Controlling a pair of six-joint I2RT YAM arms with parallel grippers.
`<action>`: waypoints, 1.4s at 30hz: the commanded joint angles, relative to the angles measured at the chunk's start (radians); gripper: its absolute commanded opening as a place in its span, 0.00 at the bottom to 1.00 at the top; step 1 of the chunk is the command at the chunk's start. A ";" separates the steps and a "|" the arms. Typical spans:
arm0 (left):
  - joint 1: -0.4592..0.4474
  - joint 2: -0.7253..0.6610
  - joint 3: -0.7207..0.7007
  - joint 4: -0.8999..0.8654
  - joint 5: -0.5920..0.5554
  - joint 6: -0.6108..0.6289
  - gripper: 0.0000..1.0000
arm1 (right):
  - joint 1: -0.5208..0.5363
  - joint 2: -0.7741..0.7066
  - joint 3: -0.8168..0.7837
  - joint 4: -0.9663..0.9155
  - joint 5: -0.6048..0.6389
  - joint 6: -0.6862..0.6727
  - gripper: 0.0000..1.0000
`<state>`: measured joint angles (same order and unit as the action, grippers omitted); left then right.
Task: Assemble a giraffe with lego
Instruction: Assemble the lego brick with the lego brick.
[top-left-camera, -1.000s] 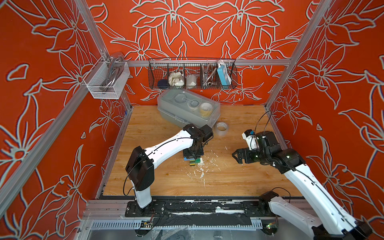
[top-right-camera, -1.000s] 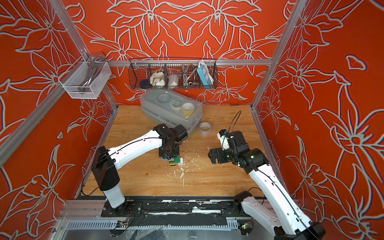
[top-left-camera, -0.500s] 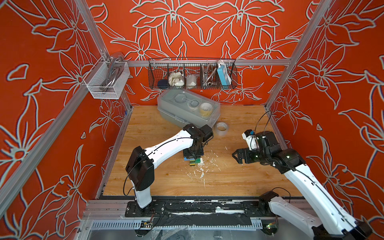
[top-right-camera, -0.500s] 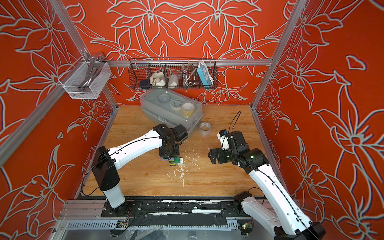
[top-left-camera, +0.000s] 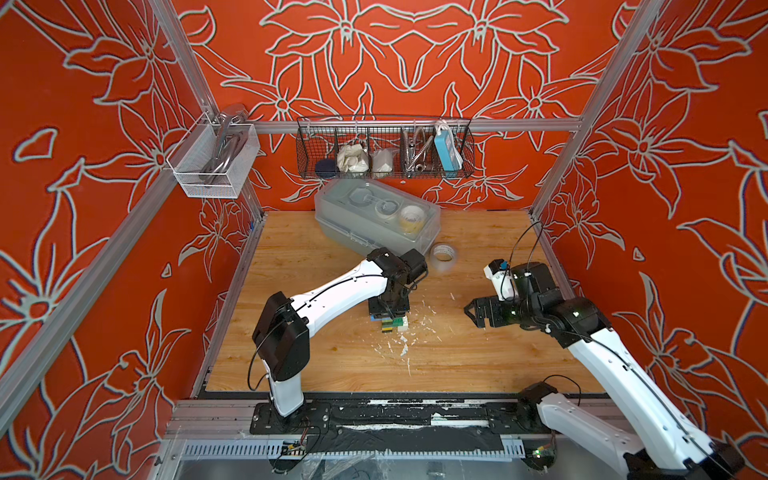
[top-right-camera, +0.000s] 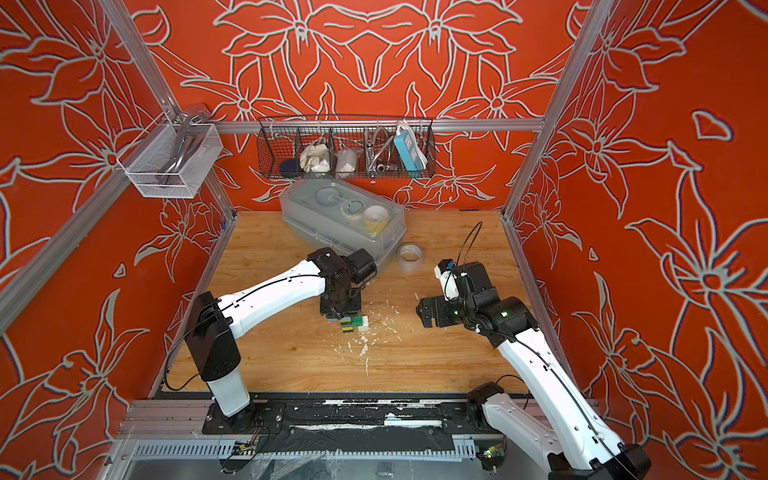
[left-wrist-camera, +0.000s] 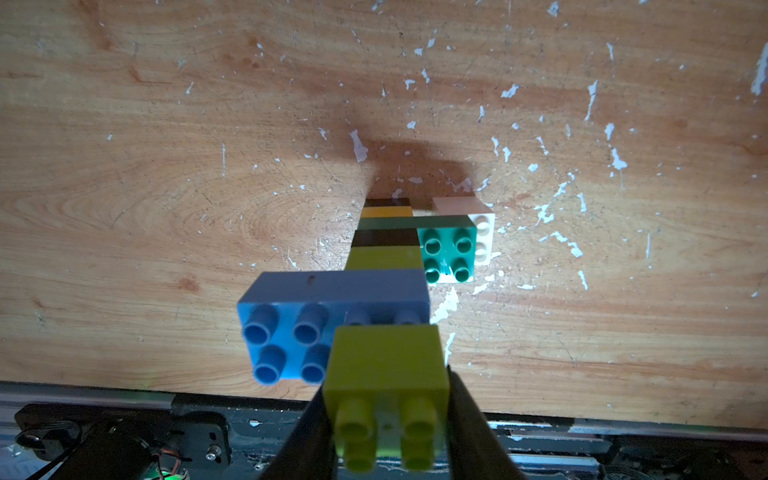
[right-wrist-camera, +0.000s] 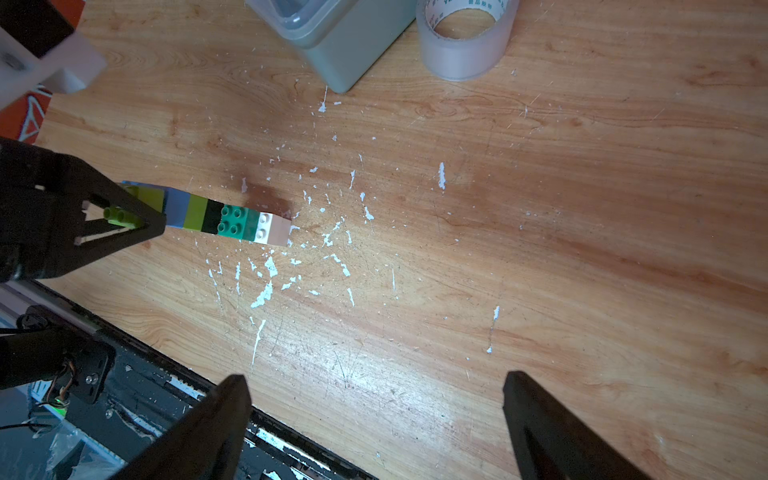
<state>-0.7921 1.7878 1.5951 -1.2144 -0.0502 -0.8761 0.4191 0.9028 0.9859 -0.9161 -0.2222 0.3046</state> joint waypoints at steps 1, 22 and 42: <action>-0.002 0.009 0.020 -0.016 -0.009 0.003 0.39 | -0.005 -0.003 0.002 -0.008 -0.003 -0.004 1.00; -0.005 0.023 0.068 -0.079 -0.073 0.010 0.38 | -0.005 -0.009 -0.004 -0.007 -0.008 0.000 1.00; -0.007 0.058 0.109 -0.106 -0.071 0.020 0.24 | -0.005 -0.008 -0.006 -0.002 0.000 -0.003 1.00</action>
<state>-0.7933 1.8244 1.6886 -1.2900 -0.1173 -0.8631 0.4191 0.9028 0.9859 -0.9157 -0.2222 0.3046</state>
